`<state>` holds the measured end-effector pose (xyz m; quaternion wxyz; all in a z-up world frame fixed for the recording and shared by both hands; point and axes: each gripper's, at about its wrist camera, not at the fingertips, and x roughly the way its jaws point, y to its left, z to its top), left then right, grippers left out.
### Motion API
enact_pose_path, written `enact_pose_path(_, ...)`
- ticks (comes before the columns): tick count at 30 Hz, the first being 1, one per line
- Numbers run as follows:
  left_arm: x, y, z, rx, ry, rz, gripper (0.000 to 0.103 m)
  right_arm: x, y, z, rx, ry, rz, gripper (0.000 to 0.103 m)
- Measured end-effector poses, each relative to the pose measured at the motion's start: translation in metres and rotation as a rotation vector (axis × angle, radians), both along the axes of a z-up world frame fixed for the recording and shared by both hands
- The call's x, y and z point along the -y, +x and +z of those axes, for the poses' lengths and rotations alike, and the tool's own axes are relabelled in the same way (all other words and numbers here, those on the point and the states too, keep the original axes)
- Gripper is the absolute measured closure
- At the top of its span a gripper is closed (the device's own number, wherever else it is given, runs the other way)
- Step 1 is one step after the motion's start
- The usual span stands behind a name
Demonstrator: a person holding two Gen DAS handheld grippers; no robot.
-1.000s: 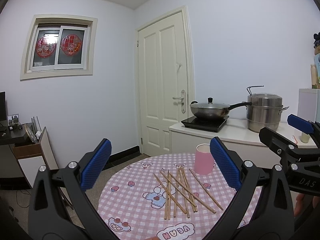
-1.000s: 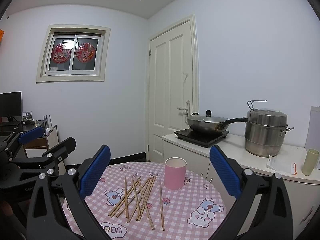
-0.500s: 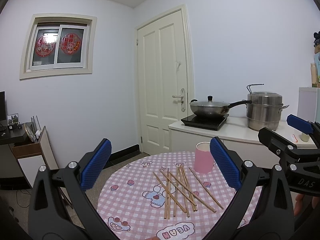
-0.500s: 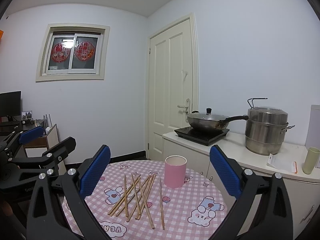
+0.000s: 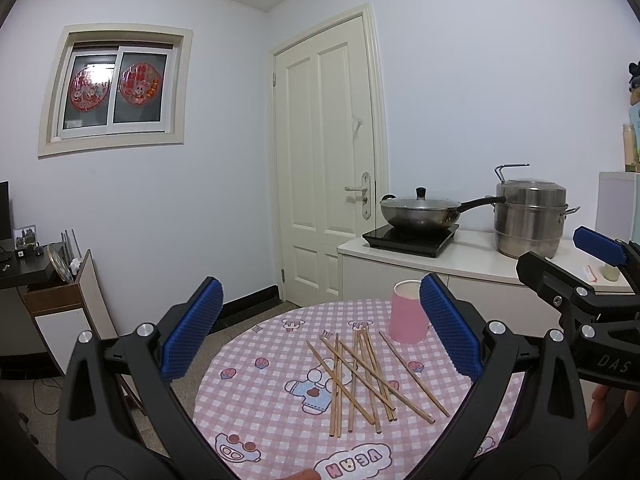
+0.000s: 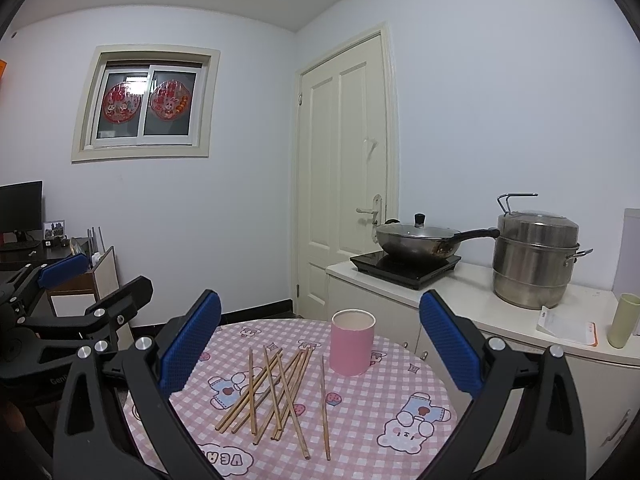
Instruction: Organize utensils
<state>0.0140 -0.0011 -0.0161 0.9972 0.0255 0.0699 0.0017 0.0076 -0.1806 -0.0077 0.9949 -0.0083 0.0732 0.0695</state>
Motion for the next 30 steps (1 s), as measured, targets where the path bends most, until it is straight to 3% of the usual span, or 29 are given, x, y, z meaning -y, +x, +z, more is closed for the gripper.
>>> enact_pose_path(12, -0.006, 0.037, -0.023, -0.129, -0.022, -0.013, 0.006, 0.000, 0.031, -0.019, -0.093, 0.016, 0.010, 0.007)
enact_pose_path(18, -0.015, 0.073, -0.048, -0.264, -0.050, -0.029, 0.006, -0.005, 0.063, -0.041, -0.199, 0.000, 0.056, 0.007)
enact_pose_path(24, -0.037, 0.122, -0.093, -0.450, -0.056, 0.026, 0.006, -0.004, 0.101, -0.071, -0.296, -0.036, 0.028, 0.007)
enact_pose_path(30, -0.053, 0.161, -0.122, -0.569, -0.097, 0.027, 0.006, -0.002, 0.139, -0.099, -0.384, -0.068, 0.026, 0.007)
